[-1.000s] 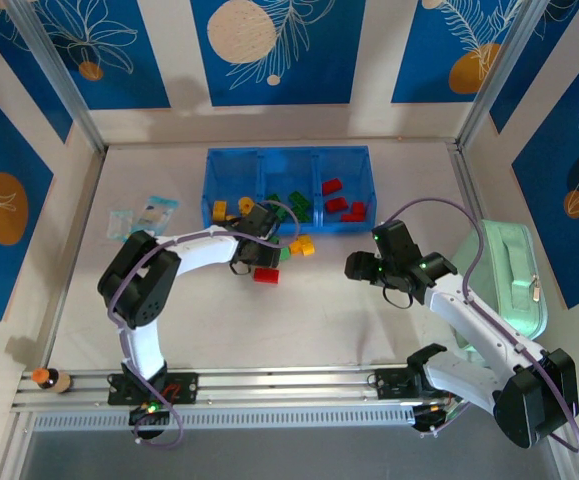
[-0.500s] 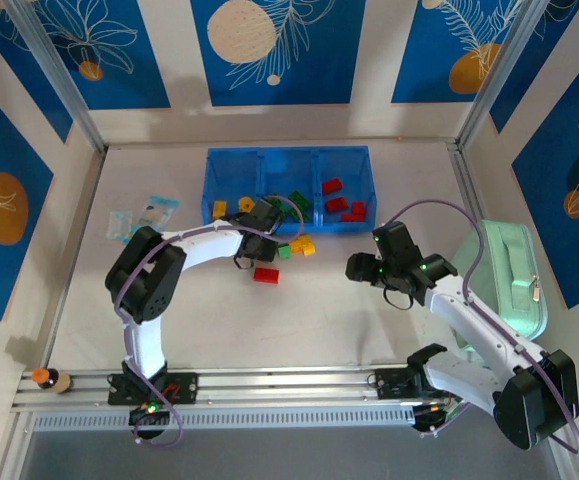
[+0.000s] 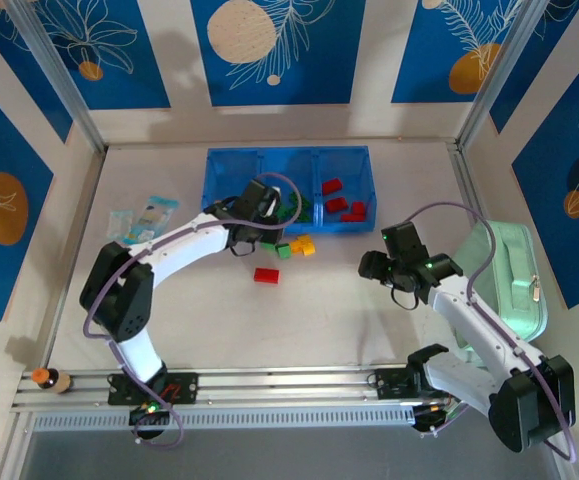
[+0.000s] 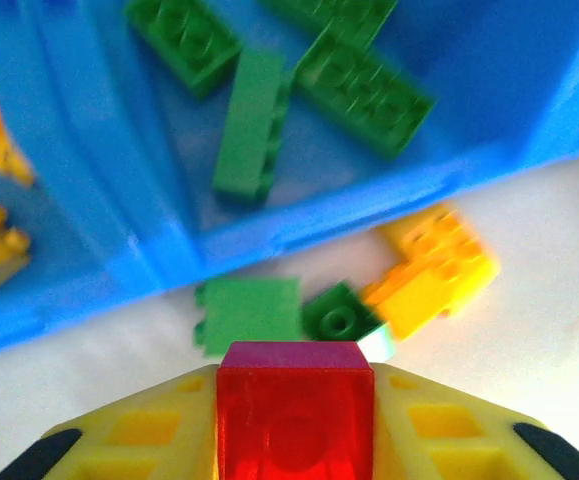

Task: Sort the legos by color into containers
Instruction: Pick up the lego from the center of the table, then place the lego in the container.

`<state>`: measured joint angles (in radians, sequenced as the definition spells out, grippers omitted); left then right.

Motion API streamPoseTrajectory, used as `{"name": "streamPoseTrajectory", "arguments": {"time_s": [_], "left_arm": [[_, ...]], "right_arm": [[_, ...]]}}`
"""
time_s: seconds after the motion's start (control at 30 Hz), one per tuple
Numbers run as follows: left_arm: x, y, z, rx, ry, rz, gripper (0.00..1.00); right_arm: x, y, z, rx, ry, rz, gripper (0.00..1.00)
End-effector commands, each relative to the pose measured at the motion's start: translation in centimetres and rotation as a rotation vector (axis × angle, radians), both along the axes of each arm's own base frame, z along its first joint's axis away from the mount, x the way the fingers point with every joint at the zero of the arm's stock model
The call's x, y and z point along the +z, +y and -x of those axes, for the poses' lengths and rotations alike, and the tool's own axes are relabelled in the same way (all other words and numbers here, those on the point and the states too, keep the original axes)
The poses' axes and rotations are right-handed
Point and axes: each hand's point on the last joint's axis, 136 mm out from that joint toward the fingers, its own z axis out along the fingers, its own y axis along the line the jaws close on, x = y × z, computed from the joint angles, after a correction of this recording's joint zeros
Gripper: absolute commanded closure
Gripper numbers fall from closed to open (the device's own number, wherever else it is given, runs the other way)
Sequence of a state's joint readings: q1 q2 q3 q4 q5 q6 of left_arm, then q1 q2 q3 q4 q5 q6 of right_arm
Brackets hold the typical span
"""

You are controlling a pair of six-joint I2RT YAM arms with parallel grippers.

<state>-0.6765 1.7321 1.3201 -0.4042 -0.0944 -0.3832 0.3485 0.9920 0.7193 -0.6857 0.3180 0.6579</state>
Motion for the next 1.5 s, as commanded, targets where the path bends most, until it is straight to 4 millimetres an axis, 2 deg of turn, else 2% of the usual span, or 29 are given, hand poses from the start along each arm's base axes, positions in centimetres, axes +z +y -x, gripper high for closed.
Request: {"name": "streamPoseTrajectory", "arguments": {"time_s": [0.0, 0.17, 0.23, 0.37, 0.47, 0.63, 0.7, 0.73, 0.8, 0.83, 0.93, 1.1, 1.17, 1.23, 1.33, 1.47], "left_arm": [[3.6, -3.5, -1.1, -0.080, -0.031, 0.102, 0.66], [6.1, -8.7, -3.2, -0.167, -0.070, 0.160, 0.66], [6.3, -10.3, -4.4, -0.185, -0.076, 0.169, 0.65], [6.0, -13.0, -6.8, -0.202, -0.043, 0.164, 0.65], [5.7, -15.1, -7.4, -0.225, -0.038, 0.184, 0.65], [4.3, -16.5, -8.5, -0.235, -0.042, 0.179, 0.61], [3.9, -16.7, -8.9, -0.233, -0.039, 0.176, 0.58], [3.7, -16.8, -8.9, -0.233, -0.034, 0.176, 0.53], [3.6, -16.8, -8.9, -0.217, -0.017, 0.181, 0.32], [3.9, -17.0, -8.7, -0.219, -0.013, 0.188, 0.28], [5.5, -16.7, -8.1, -0.229, -0.031, 0.186, 0.26], [10.3, -15.8, -6.0, -0.267, -0.114, 0.175, 0.26], [12.1, -15.0, -4.8, -0.272, -0.150, 0.180, 0.26], [12.9, -13.7, -3.4, -0.264, -0.172, 0.192, 0.26], [12.4, -10.5, -1.0, -0.225, -0.196, 0.201, 0.26], [9.4, -4.4, 2.2, -0.113, -0.211, 0.169, 0.24]], "right_arm": [[0.2, -0.9, 0.6, -0.048, -0.007, -0.025, 0.31], [0.0, -0.6, 0.9, -0.030, -0.005, -0.056, 0.31], [-0.3, 0.0, 1.1, -0.008, 0.002, -0.082, 0.31], [-1.2, 1.0, 1.7, 0.025, 0.025, -0.132, 0.31], [-1.5, 1.0, 2.2, 0.028, 0.030, -0.135, 0.31], [-1.3, 1.2, 2.7, 0.042, 0.018, -0.155, 0.31], [-1.3, 1.4, 2.8, 0.051, 0.020, -0.164, 0.30], [-1.3, 1.4, 2.9, 0.054, 0.019, -0.165, 0.30], [-1.3, 1.5, 3.0, 0.056, 0.021, -0.167, 0.30], [-1.4, 1.5, 3.0, 0.055, 0.021, -0.169, 0.30], [-1.4, 1.7, 3.1, 0.063, 0.021, -0.176, 0.30], [-0.7, 3.1, 3.0, 0.150, -0.008, -0.177, 0.29], [-0.4, 3.8, 3.0, 0.191, -0.011, -0.173, 0.28], [-0.2, 4.6, 2.9, 0.235, -0.008, -0.172, 0.26], [0.1, 6.1, 2.9, 0.307, 0.004, -0.151, 0.21], [-0.3, 8.0, 2.7, 0.377, 0.026, -0.079, 0.17]]}}
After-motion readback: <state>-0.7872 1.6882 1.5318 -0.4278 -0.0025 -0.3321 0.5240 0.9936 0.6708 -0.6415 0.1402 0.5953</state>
